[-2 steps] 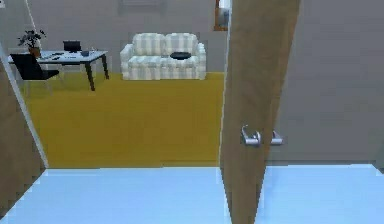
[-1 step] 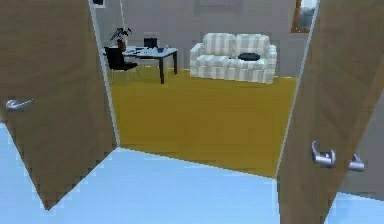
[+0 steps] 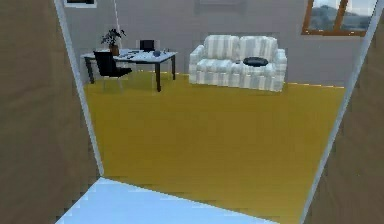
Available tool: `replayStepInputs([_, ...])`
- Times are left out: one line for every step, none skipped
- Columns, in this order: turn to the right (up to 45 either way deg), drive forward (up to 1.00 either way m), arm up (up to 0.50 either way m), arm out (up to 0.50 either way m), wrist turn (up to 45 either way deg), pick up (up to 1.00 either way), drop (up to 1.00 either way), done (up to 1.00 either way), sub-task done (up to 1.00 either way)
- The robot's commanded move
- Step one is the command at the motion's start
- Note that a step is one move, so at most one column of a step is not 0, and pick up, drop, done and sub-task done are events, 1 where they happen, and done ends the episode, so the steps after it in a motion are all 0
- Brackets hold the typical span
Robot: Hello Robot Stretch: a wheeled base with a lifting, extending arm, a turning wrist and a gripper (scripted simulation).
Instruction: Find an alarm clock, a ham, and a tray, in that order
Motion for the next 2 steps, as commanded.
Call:
replayStepInputs([6.0,0.0,0.0,0.0,0.0,0.0,0.0,0.0,0.0])
replayStepInputs([0.0,0.6,0.0,0.0,0.0,0.0,0.0,0.0,0.0])
